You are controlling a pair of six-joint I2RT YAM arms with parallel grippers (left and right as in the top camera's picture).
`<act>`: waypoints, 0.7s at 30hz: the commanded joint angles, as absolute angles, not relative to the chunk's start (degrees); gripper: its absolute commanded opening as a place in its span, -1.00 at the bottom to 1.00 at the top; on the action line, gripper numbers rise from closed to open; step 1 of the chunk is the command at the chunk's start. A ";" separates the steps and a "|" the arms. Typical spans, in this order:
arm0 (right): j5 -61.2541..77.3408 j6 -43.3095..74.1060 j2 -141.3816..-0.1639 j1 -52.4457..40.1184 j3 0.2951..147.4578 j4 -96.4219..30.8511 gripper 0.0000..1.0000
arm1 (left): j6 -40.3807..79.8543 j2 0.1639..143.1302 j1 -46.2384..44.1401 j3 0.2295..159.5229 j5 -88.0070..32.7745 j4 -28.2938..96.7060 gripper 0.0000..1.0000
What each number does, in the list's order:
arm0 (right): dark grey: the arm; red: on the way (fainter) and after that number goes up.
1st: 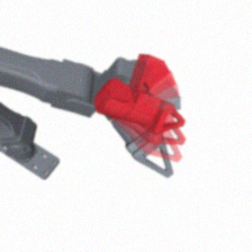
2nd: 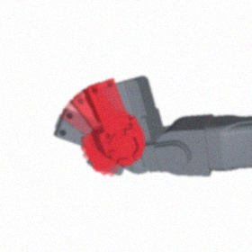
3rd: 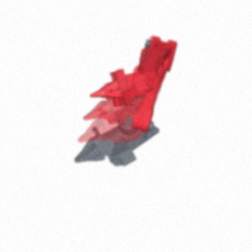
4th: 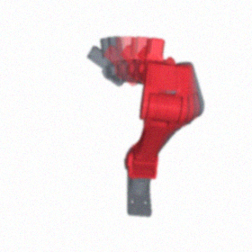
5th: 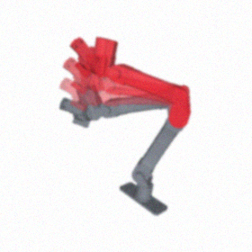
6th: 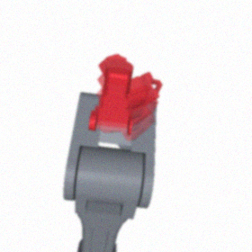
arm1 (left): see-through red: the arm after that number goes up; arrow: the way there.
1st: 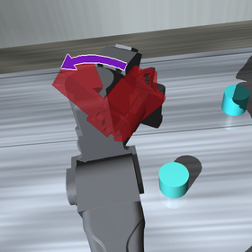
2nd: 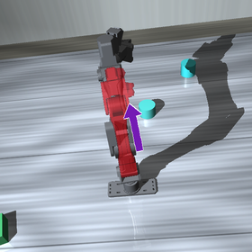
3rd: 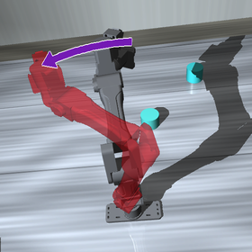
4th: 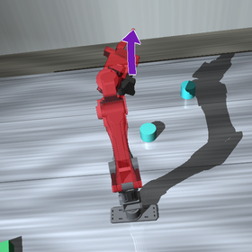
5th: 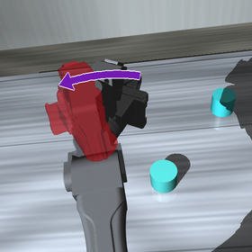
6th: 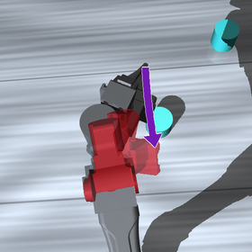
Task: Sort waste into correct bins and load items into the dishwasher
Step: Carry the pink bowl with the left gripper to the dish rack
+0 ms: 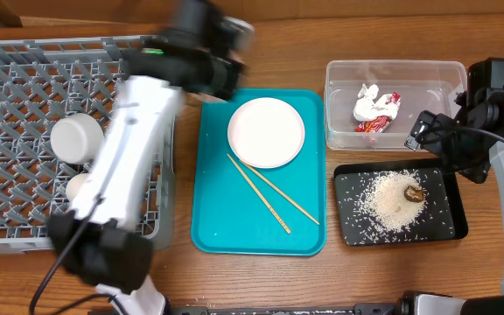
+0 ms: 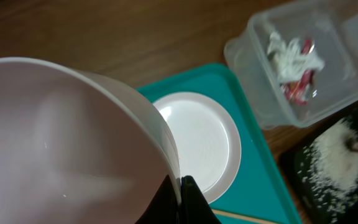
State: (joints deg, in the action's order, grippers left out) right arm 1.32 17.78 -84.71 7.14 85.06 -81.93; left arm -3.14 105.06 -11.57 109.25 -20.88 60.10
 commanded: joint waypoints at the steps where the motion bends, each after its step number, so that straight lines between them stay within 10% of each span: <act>1: 1.58 17.80 -84.33 7.35 85.58 -81.78 0.96 | -8.19 104.81 -0.82 109.51 -43.57 61.39 -0.92; 10: 1.58 17.80 -84.33 7.35 85.58 -81.76 0.96 | -11.68 113.36 19.64 108.03 -68.84 62.35 -0.92; 21: 1.58 17.80 -84.33 7.35 85.58 -81.80 0.96 | -11.86 125.97 27.81 108.03 -71.46 64.49 -0.92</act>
State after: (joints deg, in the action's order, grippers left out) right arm 1.28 17.78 -84.71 7.14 85.06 -81.97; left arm -10.28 122.98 26.35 108.36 -68.27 63.35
